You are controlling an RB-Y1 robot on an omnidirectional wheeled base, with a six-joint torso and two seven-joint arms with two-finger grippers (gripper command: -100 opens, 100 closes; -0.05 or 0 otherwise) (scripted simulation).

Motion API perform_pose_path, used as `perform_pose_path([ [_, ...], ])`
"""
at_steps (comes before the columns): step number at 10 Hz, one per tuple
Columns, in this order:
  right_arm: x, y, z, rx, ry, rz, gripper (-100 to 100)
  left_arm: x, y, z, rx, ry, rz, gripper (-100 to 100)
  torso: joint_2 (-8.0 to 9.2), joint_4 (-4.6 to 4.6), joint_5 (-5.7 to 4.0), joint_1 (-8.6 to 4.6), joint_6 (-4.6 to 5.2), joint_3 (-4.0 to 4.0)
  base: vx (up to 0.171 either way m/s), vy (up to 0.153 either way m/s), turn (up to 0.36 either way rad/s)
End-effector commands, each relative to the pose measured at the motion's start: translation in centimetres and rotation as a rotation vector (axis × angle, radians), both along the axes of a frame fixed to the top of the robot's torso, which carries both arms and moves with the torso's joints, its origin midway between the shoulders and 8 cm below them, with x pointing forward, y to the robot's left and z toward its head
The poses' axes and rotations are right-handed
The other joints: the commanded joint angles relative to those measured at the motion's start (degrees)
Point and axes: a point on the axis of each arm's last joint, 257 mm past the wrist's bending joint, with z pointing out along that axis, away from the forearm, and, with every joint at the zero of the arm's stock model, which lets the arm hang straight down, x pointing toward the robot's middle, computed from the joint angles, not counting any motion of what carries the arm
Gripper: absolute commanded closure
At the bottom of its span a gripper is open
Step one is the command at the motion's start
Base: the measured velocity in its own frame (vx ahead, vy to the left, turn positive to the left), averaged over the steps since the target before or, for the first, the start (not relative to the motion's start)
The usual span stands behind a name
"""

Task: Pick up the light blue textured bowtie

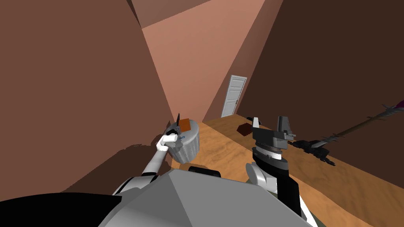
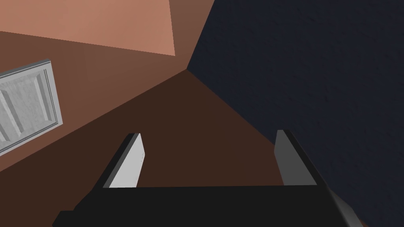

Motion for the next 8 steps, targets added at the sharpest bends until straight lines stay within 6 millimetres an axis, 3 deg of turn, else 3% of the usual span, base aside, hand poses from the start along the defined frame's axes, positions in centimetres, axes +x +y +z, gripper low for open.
perform_pose_path([
  [1, 0.0, 0.0, 0.0, 0.0, 0.0, 0.0, 0, -0.4, 0.7, -1.7, -0.021, 0.067, 0.016, -100, 0.0, 0.0, 0.0, 0.0, 0.0, 0.0, 0.046, -0.024, -0.086],
  [2, 0.0, 0.0, 0.0, 0.0, 0.0, 0.0, 0, -1.2, 0.8, -3.1, -0.03, 0.113, 0.022, -100, -0.03, 0.0, 0.0, -0.01, 0.02, -0.01, 0.039, -0.012, -0.041],
  [3, 0.0, 0.0, 0.0, 0.0, 0.0, 0.0, 0, -1.2, 0.8, -3.2, -0.031, 0.117, 0.022, -100, -0.01, -0.01, 0.01, 0.03, -0.01, -0.01, 0.012, -0.002, 0.011],
  [8, 0.0, 0.0, 0.0, 0.0, 0.0, 0.0, 0, -4.2, 3.2, -7.9, -0.092, 0.322, 0.073, -100, -0.02, 0.0, 0.01, 0.04, 0.0, -0.01, 0.038, -0.011, -0.06],
])
